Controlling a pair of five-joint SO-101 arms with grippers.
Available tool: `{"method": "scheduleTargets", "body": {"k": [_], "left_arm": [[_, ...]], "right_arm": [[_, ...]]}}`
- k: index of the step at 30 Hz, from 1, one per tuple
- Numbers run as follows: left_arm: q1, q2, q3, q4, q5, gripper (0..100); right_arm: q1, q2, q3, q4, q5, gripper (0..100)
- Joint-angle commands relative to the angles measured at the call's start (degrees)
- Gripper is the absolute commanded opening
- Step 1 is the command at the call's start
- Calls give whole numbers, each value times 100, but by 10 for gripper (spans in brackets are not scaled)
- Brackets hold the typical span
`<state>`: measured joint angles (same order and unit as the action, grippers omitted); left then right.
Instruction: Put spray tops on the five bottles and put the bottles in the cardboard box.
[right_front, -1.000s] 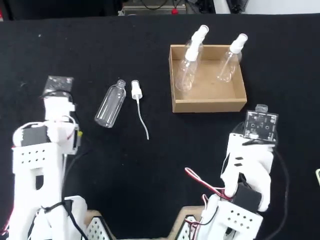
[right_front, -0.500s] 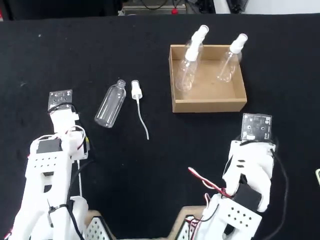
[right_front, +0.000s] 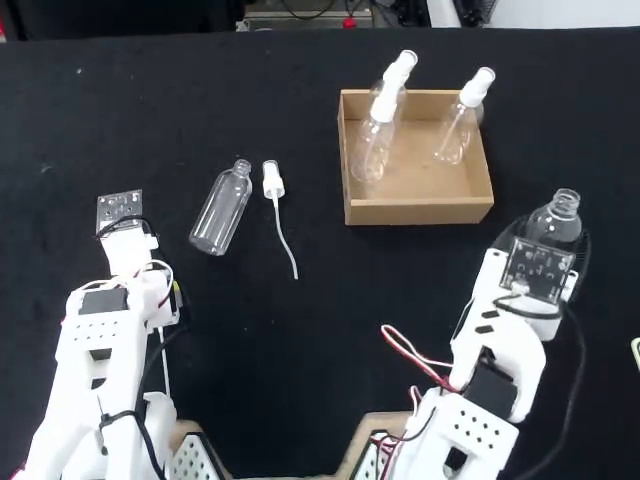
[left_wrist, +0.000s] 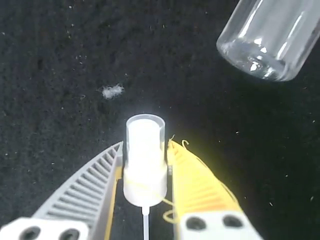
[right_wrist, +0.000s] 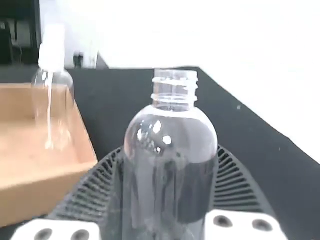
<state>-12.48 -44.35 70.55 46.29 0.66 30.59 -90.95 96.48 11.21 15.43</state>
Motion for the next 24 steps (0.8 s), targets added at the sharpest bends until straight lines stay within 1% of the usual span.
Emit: {"method": "scheduleTargets", "body": {"k": [1, 7, 14, 17, 20, 24], "left_arm": [[22, -141, -22, -97, 18, 80], [13, -141, -22, -97, 18, 80], [13, -141, -22, -97, 18, 80], [13, -141, -13, -97, 18, 80], [13, -141, -13, -97, 18, 80], [13, -141, -13, -97, 18, 80]], "right_arm": [[105, 92, 75, -571, -62, 173], [88, 92, -84, -1231, -70, 173], [70, 365, -1270, -343, -70, 173], [114, 1147, -1877, -334, -70, 173], [255, 2369, -2633, -334, -97, 173], [343, 4101, -3248, -308, -475, 175]]}}
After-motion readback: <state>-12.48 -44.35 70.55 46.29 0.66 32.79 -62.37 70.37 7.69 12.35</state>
